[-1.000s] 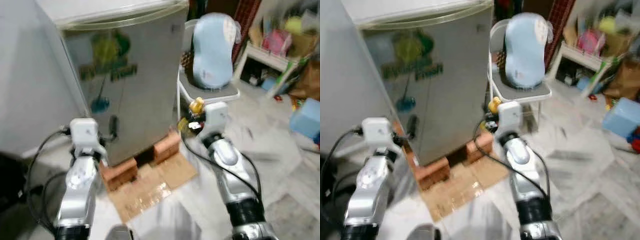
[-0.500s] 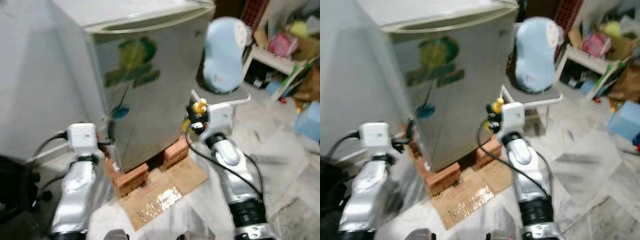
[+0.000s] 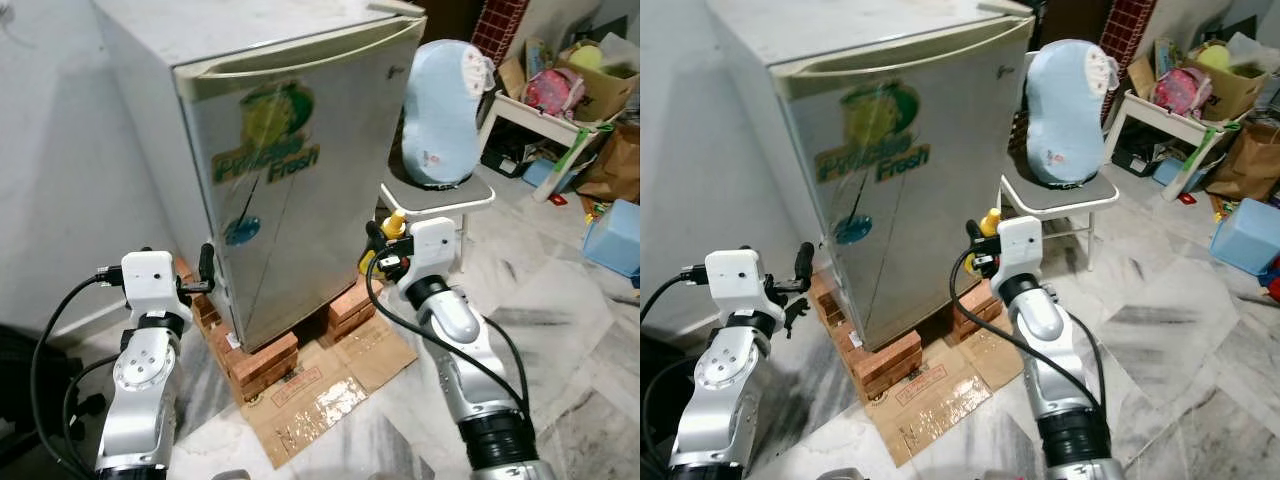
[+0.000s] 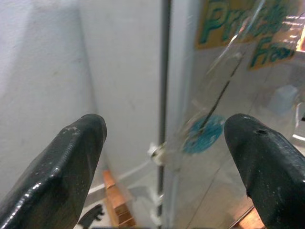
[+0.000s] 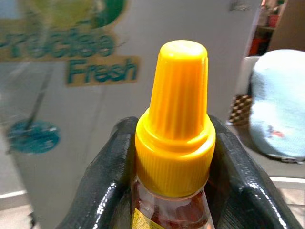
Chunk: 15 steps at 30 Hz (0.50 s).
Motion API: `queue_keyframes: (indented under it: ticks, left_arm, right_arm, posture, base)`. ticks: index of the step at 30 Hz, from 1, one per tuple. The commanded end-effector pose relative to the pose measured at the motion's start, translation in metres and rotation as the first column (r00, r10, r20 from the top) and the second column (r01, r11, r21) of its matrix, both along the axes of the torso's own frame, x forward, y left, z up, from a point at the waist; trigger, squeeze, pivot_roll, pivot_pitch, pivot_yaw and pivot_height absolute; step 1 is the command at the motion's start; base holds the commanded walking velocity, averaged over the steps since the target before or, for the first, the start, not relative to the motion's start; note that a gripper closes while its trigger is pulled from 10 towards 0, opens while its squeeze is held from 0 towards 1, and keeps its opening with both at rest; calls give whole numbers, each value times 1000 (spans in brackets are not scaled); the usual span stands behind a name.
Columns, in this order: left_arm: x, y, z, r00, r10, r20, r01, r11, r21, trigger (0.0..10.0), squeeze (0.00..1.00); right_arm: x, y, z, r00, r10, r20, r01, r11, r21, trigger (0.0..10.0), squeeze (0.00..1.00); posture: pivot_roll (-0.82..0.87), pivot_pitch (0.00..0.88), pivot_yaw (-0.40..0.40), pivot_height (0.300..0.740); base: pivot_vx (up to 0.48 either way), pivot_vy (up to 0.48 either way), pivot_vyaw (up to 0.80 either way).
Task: Restocking fridge
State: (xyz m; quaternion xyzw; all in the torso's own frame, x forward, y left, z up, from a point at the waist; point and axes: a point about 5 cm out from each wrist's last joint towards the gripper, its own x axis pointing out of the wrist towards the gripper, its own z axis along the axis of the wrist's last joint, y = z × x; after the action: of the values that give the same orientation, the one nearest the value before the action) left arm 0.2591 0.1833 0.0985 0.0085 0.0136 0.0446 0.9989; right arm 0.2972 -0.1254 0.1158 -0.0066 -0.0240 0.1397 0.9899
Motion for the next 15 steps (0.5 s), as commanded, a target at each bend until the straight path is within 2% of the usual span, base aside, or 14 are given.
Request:
queue_keyframes:
  ticks: [1, 3, 10, 11, 15]
  left_arm:
    - [1, -1, 3, 1000, -1, 11, 1, 1000, 1, 10000, 0]
    - [1, -1, 3, 1000, -1, 11, 1, 1000, -6, 10000, 0]
    - [2, -2, 2, 1000, -3, 7, 4, 1000, -11, 10000, 0]
    - [2, -2, 2, 1000, -4, 8, 4, 1000, -10, 10000, 0]
    - [2, -3, 3, 1000, -7, 17, 8, 1000, -15, 10000, 0]
  right_arm:
    - [0, -4, 8, 999, -20, 33, 20, 1000, 4, 10000, 0]
    - [-1, -5, 7, 999, -25, 28, 25, 1000, 1, 10000, 0]
    - [-3, -4, 6, 1000, -19, 23, 20, 1000, -11, 10000, 0]
    - [-3, -4, 6, 1000, -20, 23, 20, 1000, -12, 10000, 0]
    - [-1, -4, 7, 999, -22, 23, 22, 1000, -13, 10000, 0]
  posture:
    - [32, 17, -38, 740]
    - [28, 21, -36, 740]
    - [26, 23, -36, 740]
    - [26, 25, -38, 740]
    - [27, 27, -41, 740]
  base:
    - [458, 0, 0]
    - [416, 0, 0]
    - [267, 399, 0]
    - [0, 420, 0]
    - [0, 0, 0]
